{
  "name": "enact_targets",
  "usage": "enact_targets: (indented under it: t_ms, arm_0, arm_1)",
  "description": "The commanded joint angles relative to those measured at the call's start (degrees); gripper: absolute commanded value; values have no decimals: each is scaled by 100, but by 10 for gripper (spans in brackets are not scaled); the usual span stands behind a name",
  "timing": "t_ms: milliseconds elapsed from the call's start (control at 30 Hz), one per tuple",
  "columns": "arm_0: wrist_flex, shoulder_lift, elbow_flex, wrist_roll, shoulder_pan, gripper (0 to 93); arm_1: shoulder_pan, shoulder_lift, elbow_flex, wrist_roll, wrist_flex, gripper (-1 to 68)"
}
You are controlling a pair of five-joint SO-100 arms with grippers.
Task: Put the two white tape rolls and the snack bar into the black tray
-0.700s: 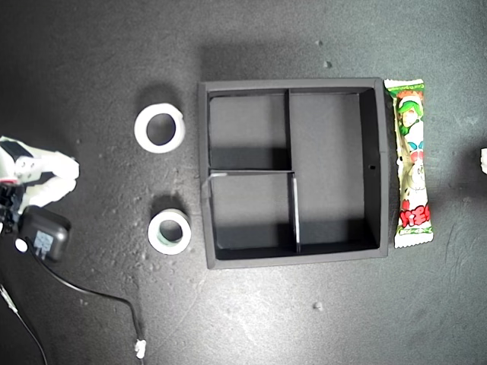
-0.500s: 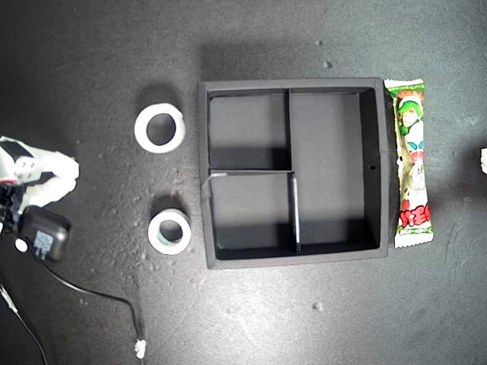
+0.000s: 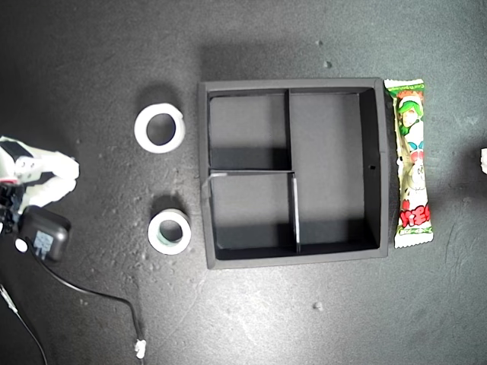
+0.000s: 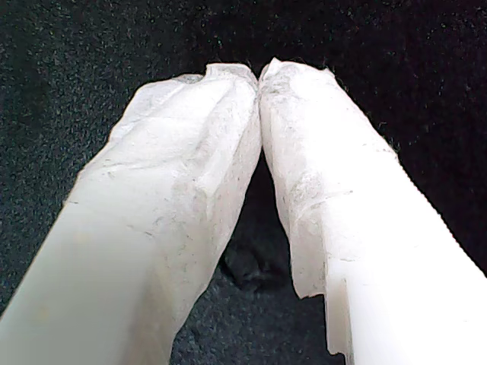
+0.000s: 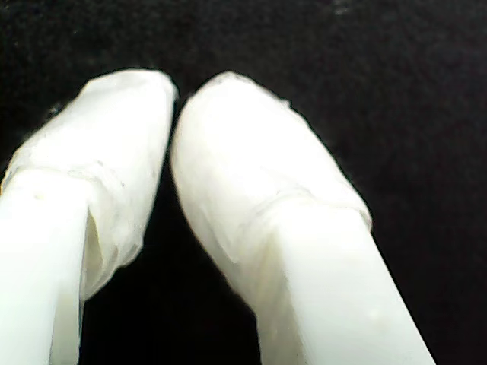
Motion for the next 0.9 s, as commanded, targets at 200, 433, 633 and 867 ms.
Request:
enact_targets:
  t_ms: [200, 433, 633, 867]
  arm_0:
    - [202, 281, 316, -18, -62, 5]
    - [202, 281, 316, -18, -62, 5]
    - [202, 281, 316, -18, -62, 5]
    - [220, 281, 316, -1125, -114, 5]
  arm_1:
    - [-44, -44, 70, -26, 53, -2]
    - [-44, -44, 70, -26, 53, -2]
    - [-44, -44, 70, -26, 53, -2]
    - [-70, -44, 70, -35, 53, -1]
